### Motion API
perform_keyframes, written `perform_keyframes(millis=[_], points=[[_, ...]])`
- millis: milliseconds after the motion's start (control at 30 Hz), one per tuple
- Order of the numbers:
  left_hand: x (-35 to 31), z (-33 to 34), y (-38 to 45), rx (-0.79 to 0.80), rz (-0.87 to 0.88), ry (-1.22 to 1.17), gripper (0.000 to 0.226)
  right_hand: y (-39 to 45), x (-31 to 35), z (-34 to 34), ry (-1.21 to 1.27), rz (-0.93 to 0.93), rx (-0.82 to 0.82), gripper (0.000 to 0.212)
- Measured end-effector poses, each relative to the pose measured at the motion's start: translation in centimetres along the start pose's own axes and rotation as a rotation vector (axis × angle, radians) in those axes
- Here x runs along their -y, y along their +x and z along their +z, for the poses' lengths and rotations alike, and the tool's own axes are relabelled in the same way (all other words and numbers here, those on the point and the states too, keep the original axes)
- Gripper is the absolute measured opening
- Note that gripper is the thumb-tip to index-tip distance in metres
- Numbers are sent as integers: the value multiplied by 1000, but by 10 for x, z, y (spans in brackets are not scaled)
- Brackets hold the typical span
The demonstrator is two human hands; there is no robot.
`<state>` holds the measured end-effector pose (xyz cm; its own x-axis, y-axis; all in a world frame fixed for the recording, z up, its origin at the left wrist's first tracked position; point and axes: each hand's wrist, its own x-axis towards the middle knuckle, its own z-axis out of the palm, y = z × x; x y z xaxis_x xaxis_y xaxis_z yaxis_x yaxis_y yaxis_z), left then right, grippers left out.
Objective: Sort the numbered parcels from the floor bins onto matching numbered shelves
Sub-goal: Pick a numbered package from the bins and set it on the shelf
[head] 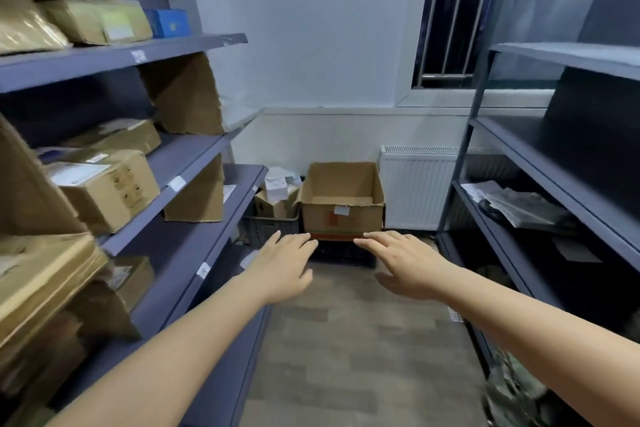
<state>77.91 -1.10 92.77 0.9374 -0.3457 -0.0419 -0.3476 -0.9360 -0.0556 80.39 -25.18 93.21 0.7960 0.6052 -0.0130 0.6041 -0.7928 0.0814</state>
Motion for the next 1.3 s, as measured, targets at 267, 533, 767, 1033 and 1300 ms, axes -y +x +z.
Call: perform_keyframes(millis=[267,533,767,1033,1300], points=[[88,14,185,93,35,-1,59,169,-109,16,19,43,60,68],[172,19,345,111,52,11,60,327,-198,40,66,37,79,66],[232,51,470,147,-50,-29,59,473,-276,76,80,-85,107,64],[301,79,593,217,-223,-57,56,638,-355,102,99,-236,176,66],[393,107,705,238,-323,-123,47,785,-396,141,142,-296,202,66]])
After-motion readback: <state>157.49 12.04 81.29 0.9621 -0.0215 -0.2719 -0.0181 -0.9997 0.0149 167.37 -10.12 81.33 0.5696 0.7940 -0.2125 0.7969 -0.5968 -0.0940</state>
